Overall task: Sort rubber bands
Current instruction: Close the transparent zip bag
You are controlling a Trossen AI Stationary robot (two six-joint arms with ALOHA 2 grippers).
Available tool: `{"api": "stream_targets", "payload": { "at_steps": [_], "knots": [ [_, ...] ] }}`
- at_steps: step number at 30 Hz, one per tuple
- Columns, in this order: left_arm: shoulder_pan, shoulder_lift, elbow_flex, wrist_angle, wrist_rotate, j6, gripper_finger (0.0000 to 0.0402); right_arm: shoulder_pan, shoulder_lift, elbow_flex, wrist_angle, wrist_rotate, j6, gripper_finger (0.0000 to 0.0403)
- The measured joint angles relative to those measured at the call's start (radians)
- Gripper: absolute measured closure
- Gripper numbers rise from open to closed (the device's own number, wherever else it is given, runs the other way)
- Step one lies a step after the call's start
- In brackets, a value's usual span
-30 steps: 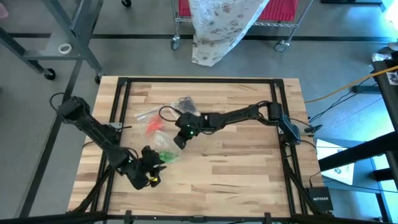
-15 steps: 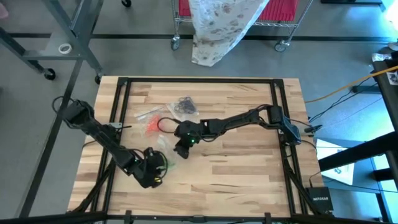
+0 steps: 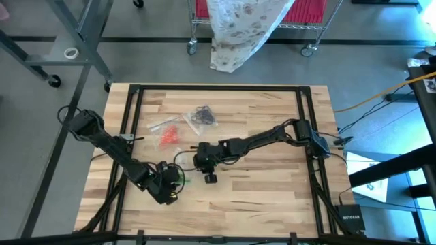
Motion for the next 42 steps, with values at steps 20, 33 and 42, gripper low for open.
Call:
{"api": "stream_targets", "payload": {
  "at_steps": [20,33,42],
  "knots": [
    [0.009,0.0,0.0,0.005,0.009,0.01,0.0304,0.044,0.077,-0.008,0.055,0.266,-0.212,0.0304],
    [0.009,0.0,0.0,0.002,0.02,-0.004,0.0304,0.044,0.017,-0.013,-0.151,0.352,-0.2,0.0304],
    [0.009,0.0,0.001,0.008,0.02,-0.001,0.0304,0.044,-0.015,-0.012,0.069,0.249,-0.154,0.0304]
  ]
}}
